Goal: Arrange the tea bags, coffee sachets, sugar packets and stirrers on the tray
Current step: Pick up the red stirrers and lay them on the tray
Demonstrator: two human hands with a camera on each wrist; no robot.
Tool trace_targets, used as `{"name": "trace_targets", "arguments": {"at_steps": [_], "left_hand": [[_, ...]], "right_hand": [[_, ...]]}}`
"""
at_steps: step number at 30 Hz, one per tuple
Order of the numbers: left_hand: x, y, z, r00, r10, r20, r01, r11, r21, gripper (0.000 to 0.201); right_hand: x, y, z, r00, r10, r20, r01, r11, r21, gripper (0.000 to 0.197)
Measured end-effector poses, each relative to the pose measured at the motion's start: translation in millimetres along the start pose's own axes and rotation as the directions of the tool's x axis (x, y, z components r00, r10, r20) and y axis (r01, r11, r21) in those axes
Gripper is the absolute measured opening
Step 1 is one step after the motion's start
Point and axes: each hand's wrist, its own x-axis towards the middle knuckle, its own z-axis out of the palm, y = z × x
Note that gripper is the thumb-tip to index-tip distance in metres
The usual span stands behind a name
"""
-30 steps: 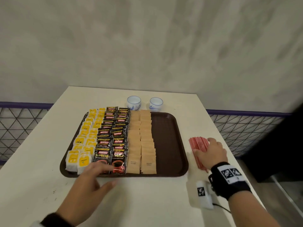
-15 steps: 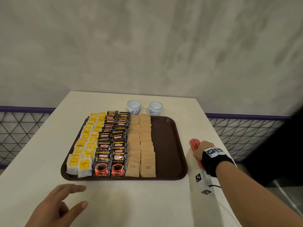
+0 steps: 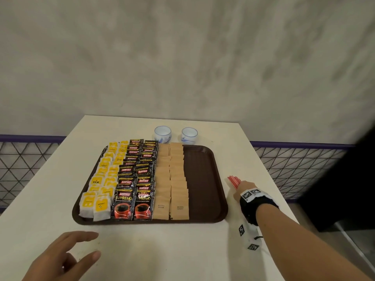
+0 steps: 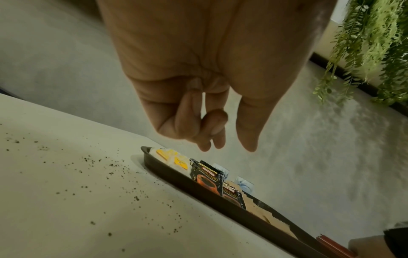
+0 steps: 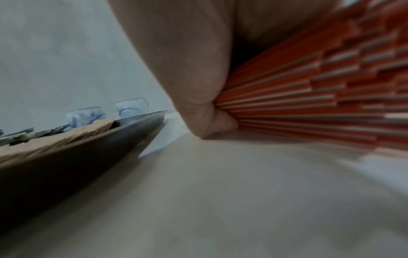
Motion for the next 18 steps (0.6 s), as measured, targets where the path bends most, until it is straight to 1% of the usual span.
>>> {"name": "trace_targets", "arguments": {"at_steps": [3, 5, 7, 9, 10, 11, 12, 13, 15, 17, 18], "left_hand": [[-0.5, -7.1, -2.7, 1.0, 0.009, 0.013, -0.009, 1.0, 0.004, 0.056], [-1.1, -9.7, -7.3, 0.999, 0.008, 0.046, -0.007, 1.0, -0.007, 0.052], [-1.6, -11.5, -11.7, 0.998, 0.008, 0.055, -0.006, 0.999, -0.038, 0.043], [-1.9, -15.4, -12.9, 0.999, 0.015, 0.045, -0.013, 0.999, -0.045, 0.025], [-0.5, -19.3, -12.6, 0.999, 0.01, 0.04, -0.007, 0.998, -0.065, 0.024], [-0.7, -22.3, -12.2, 0.999, 0.014, 0.03, -0.012, 0.998, -0.065, 0.029], [-1.9, -23.9, -11.2, 1.0, 0.013, 0.021, -0.012, 0.998, -0.054, 0.033], [-1.4, -23.6, -10.1, 1.0, 0.004, 0.029, -0.003, 0.998, -0.064, 0.03], [-1.0, -25.5, -8.1, 0.999, 0.0, 0.032, 0.002, 0.998, -0.056, 0.02], [-2.1, -28.6, -6.7, 0.999, -0.009, 0.031, 0.01, 0.999, -0.031, 0.021], [-1.8, -31.9, -6.4, 0.999, -0.017, 0.039, 0.019, 0.999, -0.038, 0.024]], "right_hand": [[-4.6, 3.7, 2.3, 1.0, 0.001, 0.017, 0.0, 1.0, -0.021, 0.02], [-6.4, 7.6, 0.2, 1.0, 0.015, 0.018, -0.015, 1.0, 0.015, 0.023], [-7.2, 15.4, -2.2, 1.0, 0.027, 0.017, -0.028, 0.993, 0.113, 0.021], [-11.1, 25.0, -5.1, 0.999, 0.039, 0.014, -0.042, 0.956, 0.29, 0.018], [-13.2, 30.5, -6.3, 0.998, 0.046, 0.038, -0.058, 0.906, 0.42, 0.018], [-13.7, 35.8, -5.8, 0.996, 0.04, 0.083, -0.08, 0.819, 0.568, 0.016], [-14.3, 40.5, -5.8, 0.992, 0.019, 0.121, -0.098, 0.712, 0.695, 0.012], [-12.5, 45.2, -4.7, 0.992, -0.008, 0.129, -0.097, 0.617, 0.781, 0.009], [-9.5, 53.4, -4.1, 0.995, -0.053, 0.089, -0.048, 0.529, 0.848, 0.006], [-9.5, 57.9, -6.3, 0.995, -0.089, 0.041, 0.004, 0.452, 0.892, 0.016], [-10.2, 59.5, -7.4, 0.995, -0.098, 0.015, 0.025, 0.39, 0.921, 0.021]]}}
